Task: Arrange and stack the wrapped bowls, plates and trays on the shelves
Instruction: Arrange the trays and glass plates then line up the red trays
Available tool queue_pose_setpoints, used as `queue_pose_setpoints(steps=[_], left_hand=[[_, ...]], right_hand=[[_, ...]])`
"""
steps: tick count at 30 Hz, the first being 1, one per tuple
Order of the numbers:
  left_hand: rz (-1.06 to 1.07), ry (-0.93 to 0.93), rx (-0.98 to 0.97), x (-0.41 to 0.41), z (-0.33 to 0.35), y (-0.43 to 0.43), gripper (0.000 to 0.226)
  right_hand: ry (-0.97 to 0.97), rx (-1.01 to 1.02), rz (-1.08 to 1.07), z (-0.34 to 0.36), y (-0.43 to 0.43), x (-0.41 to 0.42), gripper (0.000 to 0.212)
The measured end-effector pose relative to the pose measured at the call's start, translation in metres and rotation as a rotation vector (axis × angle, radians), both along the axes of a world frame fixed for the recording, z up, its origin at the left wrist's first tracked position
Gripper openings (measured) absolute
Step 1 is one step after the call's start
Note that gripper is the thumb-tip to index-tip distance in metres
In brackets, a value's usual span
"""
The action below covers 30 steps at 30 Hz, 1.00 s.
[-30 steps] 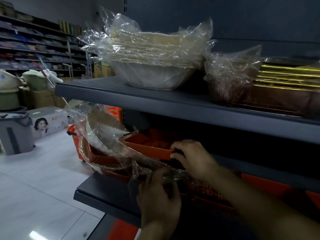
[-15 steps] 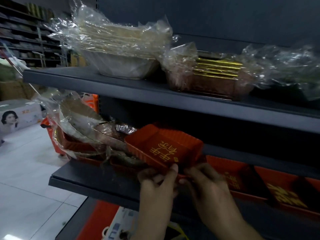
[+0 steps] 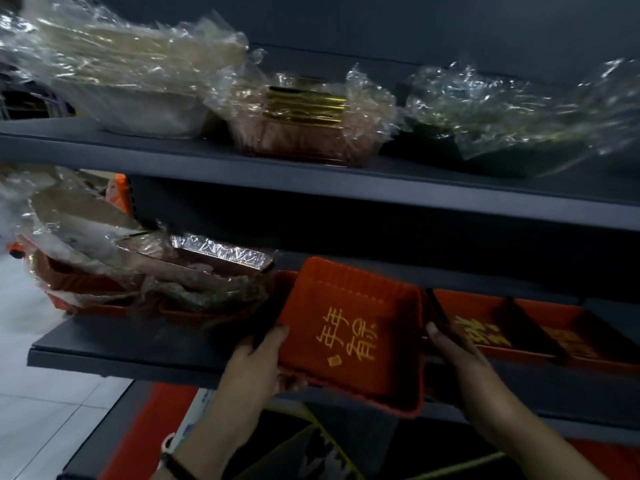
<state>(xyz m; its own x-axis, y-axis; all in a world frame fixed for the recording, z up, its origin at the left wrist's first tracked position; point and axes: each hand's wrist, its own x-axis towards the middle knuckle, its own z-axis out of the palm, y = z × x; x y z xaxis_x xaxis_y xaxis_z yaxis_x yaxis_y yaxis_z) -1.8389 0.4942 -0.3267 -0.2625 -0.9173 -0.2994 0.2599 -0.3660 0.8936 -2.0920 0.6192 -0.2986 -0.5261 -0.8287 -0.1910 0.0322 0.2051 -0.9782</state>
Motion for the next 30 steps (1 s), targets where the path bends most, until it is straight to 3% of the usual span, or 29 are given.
queue_pose_setpoints(steps=[3,6,9,12,14,17,22,25,30], left_hand=[[-0.121,0.001,0.044,-0.012,-0.007,0.003,0.09],[-0.146,0.111,0.05,-0.032,-0.004,0.017,0.077],[-0.121,0.145,0.021,-0.059,-0.003,0.036,0.073],[-0.226,-0.03,-0.079,-0.084,-0.016,0.053,0.074],[-0.325,-0.179,-0.193,-0.097,-0.02,0.058,0.058],[-0.334,-0.254,-0.292,-0.112,-0.018,0.058,0.041],[-0.341,-0.363,-0.491,-0.144,-0.011,0.057,0.047],[-0.349,-0.316,-0.57,-0.173,-0.002,0.066,0.04],[-0.316,-0.277,-0.629,-0.25,0.014,0.093,0.051]], right_hand=[[-0.139,-0.091,-0.007,-0.014,0.01,-0.01,0.048],[-0.123,-0.165,-0.111,-0.027,0.016,-0.015,0.033],[-0.138,-0.259,-0.185,-0.039,0.025,-0.019,0.033],[-0.233,-0.334,-0.248,-0.046,0.035,-0.02,0.035],[-0.29,-0.362,-0.275,-0.048,0.042,-0.02,0.032],[-0.332,-0.402,-0.299,-0.046,0.051,-0.028,0.023],[-0.201,-0.419,-0.378,-0.039,0.071,-0.055,0.017],[-0.133,-0.438,-0.448,-0.035,0.085,-0.083,0.02],[-0.101,-0.505,-0.692,-0.015,0.1,-0.148,0.021]])
